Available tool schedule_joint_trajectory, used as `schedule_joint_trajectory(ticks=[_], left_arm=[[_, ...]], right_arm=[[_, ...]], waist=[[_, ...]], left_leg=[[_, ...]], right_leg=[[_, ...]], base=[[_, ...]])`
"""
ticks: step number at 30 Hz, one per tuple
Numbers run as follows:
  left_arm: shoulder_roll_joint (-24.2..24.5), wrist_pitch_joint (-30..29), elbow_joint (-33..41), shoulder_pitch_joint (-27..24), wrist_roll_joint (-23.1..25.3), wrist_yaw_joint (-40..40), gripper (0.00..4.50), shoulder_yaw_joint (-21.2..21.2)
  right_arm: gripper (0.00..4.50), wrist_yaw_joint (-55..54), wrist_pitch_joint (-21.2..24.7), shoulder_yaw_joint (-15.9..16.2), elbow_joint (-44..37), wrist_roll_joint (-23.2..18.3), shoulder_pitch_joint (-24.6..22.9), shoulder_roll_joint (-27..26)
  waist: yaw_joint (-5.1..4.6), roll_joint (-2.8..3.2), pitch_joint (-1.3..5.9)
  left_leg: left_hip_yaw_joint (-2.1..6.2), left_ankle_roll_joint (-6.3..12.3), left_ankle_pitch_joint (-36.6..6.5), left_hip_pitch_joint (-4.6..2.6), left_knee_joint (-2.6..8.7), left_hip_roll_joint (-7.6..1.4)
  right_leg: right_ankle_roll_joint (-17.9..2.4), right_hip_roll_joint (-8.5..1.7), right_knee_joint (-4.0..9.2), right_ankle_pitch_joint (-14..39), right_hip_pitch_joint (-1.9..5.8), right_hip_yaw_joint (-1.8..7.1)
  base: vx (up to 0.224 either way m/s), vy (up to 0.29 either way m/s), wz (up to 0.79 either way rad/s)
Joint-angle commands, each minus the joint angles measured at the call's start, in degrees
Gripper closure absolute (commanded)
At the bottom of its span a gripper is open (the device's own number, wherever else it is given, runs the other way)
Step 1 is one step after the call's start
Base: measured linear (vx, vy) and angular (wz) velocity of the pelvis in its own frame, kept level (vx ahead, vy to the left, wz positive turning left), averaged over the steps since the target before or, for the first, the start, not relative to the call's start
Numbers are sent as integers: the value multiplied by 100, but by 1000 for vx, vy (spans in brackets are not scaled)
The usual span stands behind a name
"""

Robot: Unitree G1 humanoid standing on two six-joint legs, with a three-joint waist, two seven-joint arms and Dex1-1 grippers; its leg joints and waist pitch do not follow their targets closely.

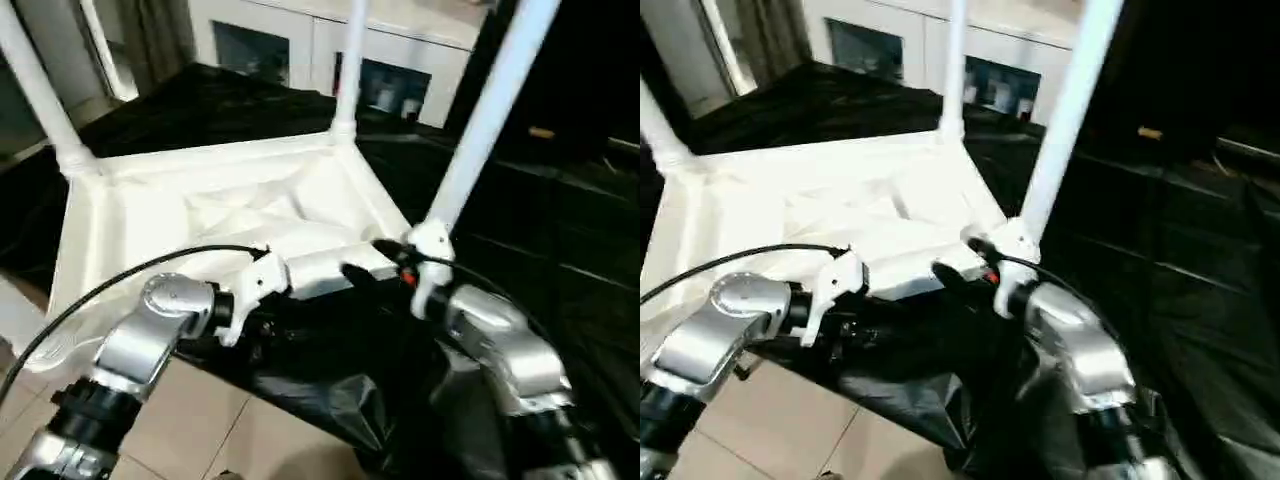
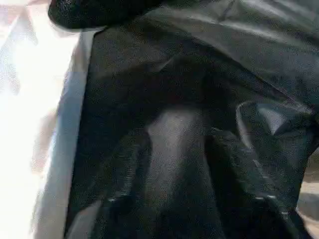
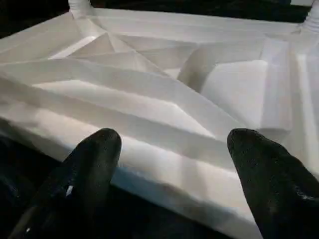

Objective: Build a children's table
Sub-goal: Rotate leg to tighten

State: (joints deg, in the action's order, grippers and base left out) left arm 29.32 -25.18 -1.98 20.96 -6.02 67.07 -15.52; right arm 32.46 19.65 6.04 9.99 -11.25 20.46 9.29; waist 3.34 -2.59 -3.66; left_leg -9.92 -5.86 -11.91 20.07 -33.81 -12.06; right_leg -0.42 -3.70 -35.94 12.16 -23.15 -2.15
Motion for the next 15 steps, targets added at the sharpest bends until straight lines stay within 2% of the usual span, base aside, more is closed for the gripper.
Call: schedule_joint_trajectory(ticks=[1,2,3,4,6,7,8,9,11,13,15], left_arm=[[9,-164,202,-28,87,-79,211,-36],[115,-313,340,-96,181,-156,197,-53],[211,-384,423,-157,271,-239,183,-50],[267,-450,473,-195,321,-318,176,-23],[471,-702,648,-308,443,-528,172,68],[478,-710,654,-312,445,-531,172,71],[581,-805,738,-366,448,-534,156,84],[616,-835,769,-384,446,-538,142,84],[716,-903,849,-441,445,-528,135,73],[778,-962,916,-486,442,-523,128,79],[799,-987,937,-501,454,-538,108,77]], right_arm=[[70,-143,-95,-32,163,59,73,-32],[70,-336,-194,-41,391,120,218,-187],[70,-490,-268,-116,605,94,340,-357],[70,-709,-351,-201,820,106,449,-473],[70,-1608,-606,-623,1658,72,856,-853],[70,-1644,-613,-638,1687,74,870,-862],[70,-1991,-779,-833,2018,37,1017,-960],[70,-2068,-858,-895,2121,10,1061,-991],[70,-2333,-1027,-1035,2415,-6,1194,-1029],[70,-2718,-1212,-1293,2833,-104,1420,-1052],[70,-2912,-1318,-1417,3045,-148,1536,-1050]], waist=[[-22,20,358],[-12,23,359],[-38,4,371],[-44,12,373],[-89,10,383],[-96,24,384],[-81,46,390],[-80,35,387],[-74,53,402],[-74,49,403],[-53,49,405]], left_leg=[[-36,122,-255,-4,405,-91],[-45,95,-235,-27,396,-89],[-40,79,-185,-9,398,-79],[-39,66,-174,-16,394,-70],[-29,3,-176,-6,407,-68],[-39,-40,-187,-47,395,-67],[-39,-76,-135,-45,388,-58],[-41,-81,-155,-40,390,-47],[-38,-118,-145,-37,388,-44],[-38,-119,-146,-37,387,-38],[-50,-133,-170,-49,380,-35]], right_leg=[[-1315,-330,314,72,312,241],[-1265,-324,323,63,306,247],[-1270,-318,310,-23,321,246],[-1262,-312,304,-68,314,249],[-1278,-323,291,-21,313,248],[-1281,-307,291,-45,289,254],[-1265,-289,274,-216,301,253],[-1244,-269,270,-285,300,248],[-1217,-270,250,-376,309,240],[-1217,-264,241,-442,311,239],[-1216,-257,240,-445,305,238]], base=[[0,0,0],[0,0,0],[0,0,0],[0,0,0],[0,0,0],[0,0,0],[0,0,0],[0,0,0],[0,0,0],[0,0,0],[0,0,0]])
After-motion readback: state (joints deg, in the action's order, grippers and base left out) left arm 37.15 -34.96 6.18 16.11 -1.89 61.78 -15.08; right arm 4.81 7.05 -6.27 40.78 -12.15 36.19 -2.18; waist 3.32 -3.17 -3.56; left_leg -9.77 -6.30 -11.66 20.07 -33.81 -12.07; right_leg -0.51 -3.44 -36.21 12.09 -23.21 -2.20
